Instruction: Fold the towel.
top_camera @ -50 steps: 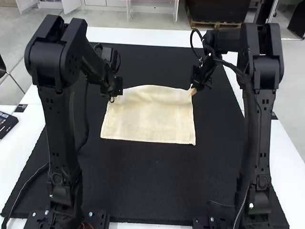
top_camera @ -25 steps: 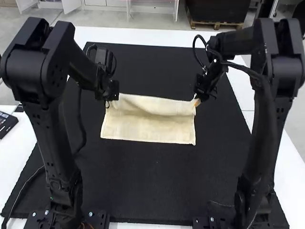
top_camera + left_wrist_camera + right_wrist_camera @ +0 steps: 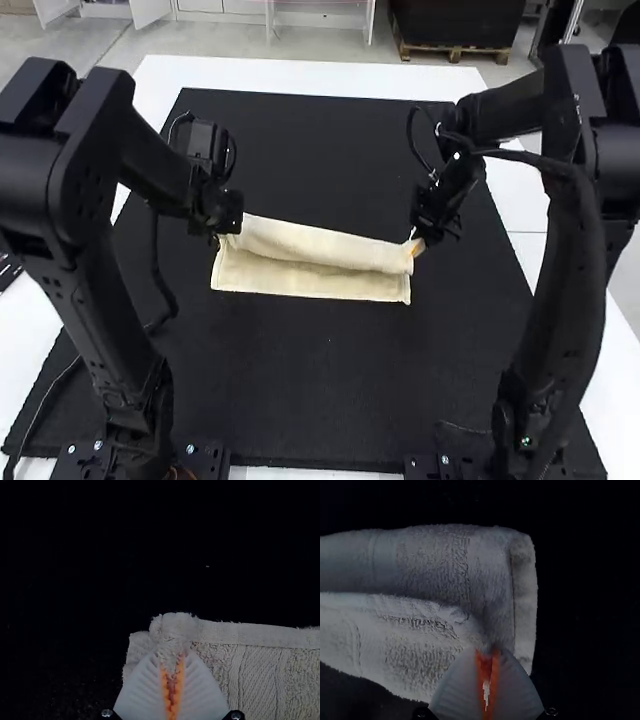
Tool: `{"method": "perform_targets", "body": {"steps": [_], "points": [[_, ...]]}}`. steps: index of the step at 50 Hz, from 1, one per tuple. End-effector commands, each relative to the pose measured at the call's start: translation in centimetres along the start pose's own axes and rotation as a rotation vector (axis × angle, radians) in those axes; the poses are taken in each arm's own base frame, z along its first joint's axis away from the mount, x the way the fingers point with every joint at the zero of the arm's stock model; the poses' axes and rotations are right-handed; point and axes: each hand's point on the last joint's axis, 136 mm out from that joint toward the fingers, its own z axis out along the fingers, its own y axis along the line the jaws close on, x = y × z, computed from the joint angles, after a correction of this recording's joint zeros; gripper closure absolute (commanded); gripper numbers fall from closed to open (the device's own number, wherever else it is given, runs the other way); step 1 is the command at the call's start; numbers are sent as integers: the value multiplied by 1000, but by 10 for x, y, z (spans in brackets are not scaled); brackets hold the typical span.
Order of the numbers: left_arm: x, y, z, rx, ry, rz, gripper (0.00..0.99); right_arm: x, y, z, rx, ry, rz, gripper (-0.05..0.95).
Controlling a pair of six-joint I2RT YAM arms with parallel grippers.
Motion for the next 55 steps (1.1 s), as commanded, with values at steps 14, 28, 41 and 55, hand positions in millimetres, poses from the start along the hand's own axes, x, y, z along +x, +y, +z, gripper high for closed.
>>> {"method": "perform_targets", "body": {"steps": [14, 28, 41, 55], "points": [[10, 22, -17, -86, 8, 37, 980, 24, -15, 11, 32, -5, 20, 916], [22, 47, -34, -128, 0, 14, 980, 31, -22, 21, 40, -1, 41, 915], [38, 43, -35, -123, 8, 81, 975, 38, -31, 31, 62, 1, 48, 915], [42, 10, -36, -50, 8, 203, 25, 25, -36, 25, 72, -71, 80, 475]]}}
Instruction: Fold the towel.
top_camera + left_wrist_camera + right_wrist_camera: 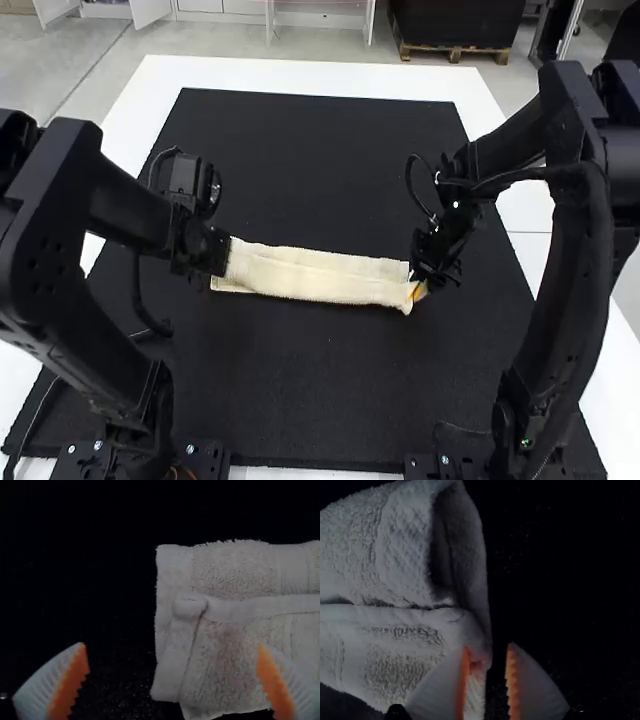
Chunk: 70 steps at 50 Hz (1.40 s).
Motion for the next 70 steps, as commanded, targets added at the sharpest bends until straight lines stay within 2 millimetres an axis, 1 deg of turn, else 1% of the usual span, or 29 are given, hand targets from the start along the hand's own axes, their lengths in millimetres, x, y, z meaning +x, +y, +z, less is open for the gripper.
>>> {"method": "perform_targets", "body": {"steps": [1, 2, 3, 6, 7, 8, 13, 20, 30, 34, 40, 51, 55, 59, 61, 65, 67, 68, 70], "points": [[-17, 1, -7, -23, -53, 37, 25, -13, -8, -16, 43, -85, 31, 446], [-17, 1, -7, -25, -52, 37, 25, -13, -8, -16, 44, -85, 28, 418], [-17, 1, -7, -26, -52, 37, 25, -14, -7, -17, 43, -87, 27, 364], [-20, 1, -7, -24, -62, 35, 25, -14, -7, -16, 41, -89, 23, 167], [-19, 1, -7, -24, -60, 36, 25, -15, -6, -16, 41, -94, 22, 131], [-19, 2, -7, -25, -60, 33, 23, -16, -6, -16, 39, -96, 23, 116], [-19, 2, -7, -25, -60, 34, 25, -18, -4, -16, 30, -104, 15, 82], [-21, 2, -9, -26, -69, 29, 25, -24, 3, -16, -7, -124, 5, 84], [-23, 3, -11, -29, -76, 27, 25, -19, 9, -7, -53, -89, -8, 84], [-25, 5, -12, -33, -82, 22, 25, -21, 9, -9, -61, -90, 4, 85], [-26, 7, -14, -35, -86, 18, 25, -18, 15, -8, -107, -74, -5, 85], [-26, 13, -16, -46, -88, 4, 25, -16, 11, 3, -109, -84, -7, 95], [-27, 14, -16, -48, -89, 1, 25, -13, 8, 8, -107, -75, -3, 207], [-26, 16, -16, -53, -88, -3, 25, -8, 9, 11, -123, -57, -2, 310], [-28, 17, -16, -54, -90, -6, 25, -7, 11, 11, -139, -56, -4, 398], [-28, 18, -16, -53, -91, -9, 25, -9, 16, 13, -175, -71, -11, 669], [-28, 18, -16, -55, -89, -11, 25, -9, 18, 14, -197, -74, -15, 828], [-29, 19, -16, -56, -92, -13, 25, -9, 19, 14, -205, -74, -13, 887], [-29, 20, -16, -57, -91, -18, 25, -9, 18, 14, -206, -80, -12, 913]]}}
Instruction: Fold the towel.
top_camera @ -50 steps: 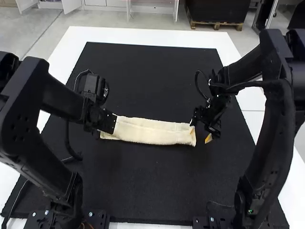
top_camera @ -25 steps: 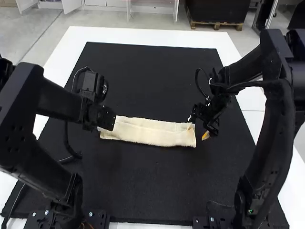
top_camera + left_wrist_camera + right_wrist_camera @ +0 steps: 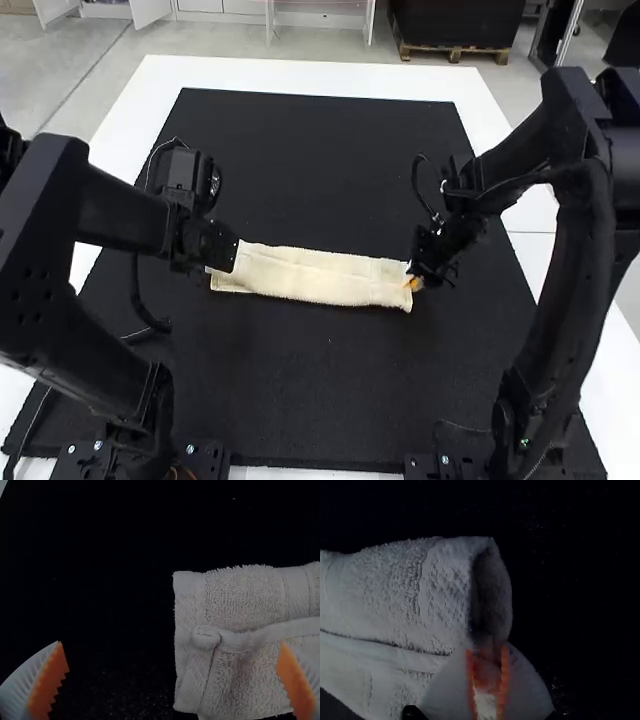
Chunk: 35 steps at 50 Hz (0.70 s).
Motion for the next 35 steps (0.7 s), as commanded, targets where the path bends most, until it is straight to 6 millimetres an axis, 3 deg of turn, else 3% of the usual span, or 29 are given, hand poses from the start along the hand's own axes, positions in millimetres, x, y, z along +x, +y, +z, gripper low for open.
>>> {"method": "perform_targets", "body": {"steps": [1, 16, 18, 20, 21, 32, 34, 35], "points": [[-17, 8, -4, -16, -42, -21, 25, 10, 6, 6, -60, 36, 6, 913], [-20, 16, -4, -24, -45, -62, 25, 19, 18, 12, -75, 58, -37, 903], [-20, 16, -4, -24, -45, -62, 25, 19, 18, 12, -76, 56, -37, 751], [-19, 16, -4, -24, -42, -62, 25, 21, 18, 12, -72, 61, -35, 500], [-19, 16, -5, -24, -43, -64, 25, 22, 17, 13, -65, 64, -36, 430], [-20, 16, -6, -17, -46, -73, 25, 33, 9, 22, -62, 106, -47, 430], [-19, 16, -5, -18, -44, -74, 25, 34, 7, 23, -58, 111, -42, 520], [-19, 16, -5, -18, -44, -74, 25, 35, 6, 24, -57, 113, -40, 636]]}}
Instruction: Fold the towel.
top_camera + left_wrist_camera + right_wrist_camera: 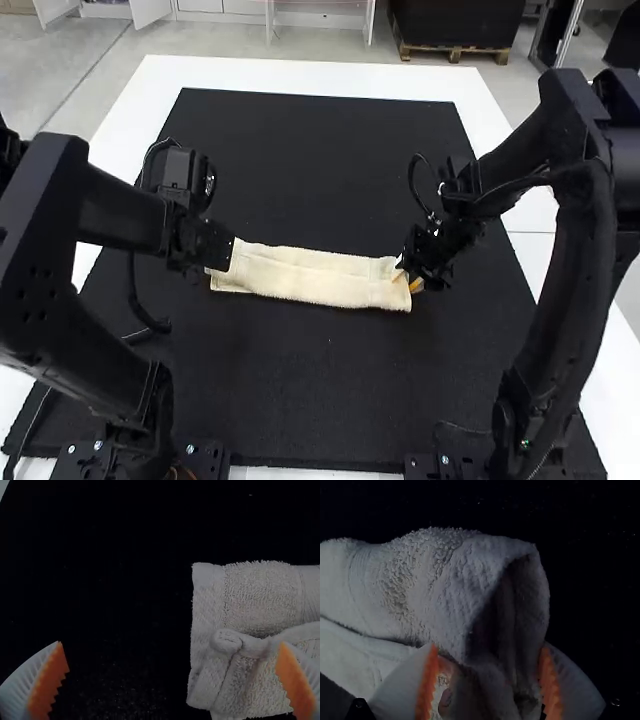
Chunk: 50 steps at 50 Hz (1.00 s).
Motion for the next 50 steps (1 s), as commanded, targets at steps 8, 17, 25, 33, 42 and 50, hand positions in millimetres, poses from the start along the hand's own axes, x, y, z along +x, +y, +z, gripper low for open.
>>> {"method": "perform_targets", "body": {"steps": [8, 17, 25, 33, 42, 50], "points": [[-25, 6, -8, 1, -63, -42, 25, 30, -17, 19, 23, 99, 30, 925], [-29, 5, -9, 11, -70, -55, 25, 30, -24, 16, 55, 100, 42, 925], [-30, 5, -10, 13, -72, -62, 25, 11, -16, 4, 76, 68, 25, 925], [-30, 5, -10, 14, -73, -62, 25, -20, 13, -21, 56, -16, -21, 925], [-33, 3, -11, 28, -85, -72, 25, -25, 53, -38, -10, -37, -87, 925], [-33, 2, -13, 32, -87, -74, 25, -19, 77, -38, -45, -28, -134, 925]]}}
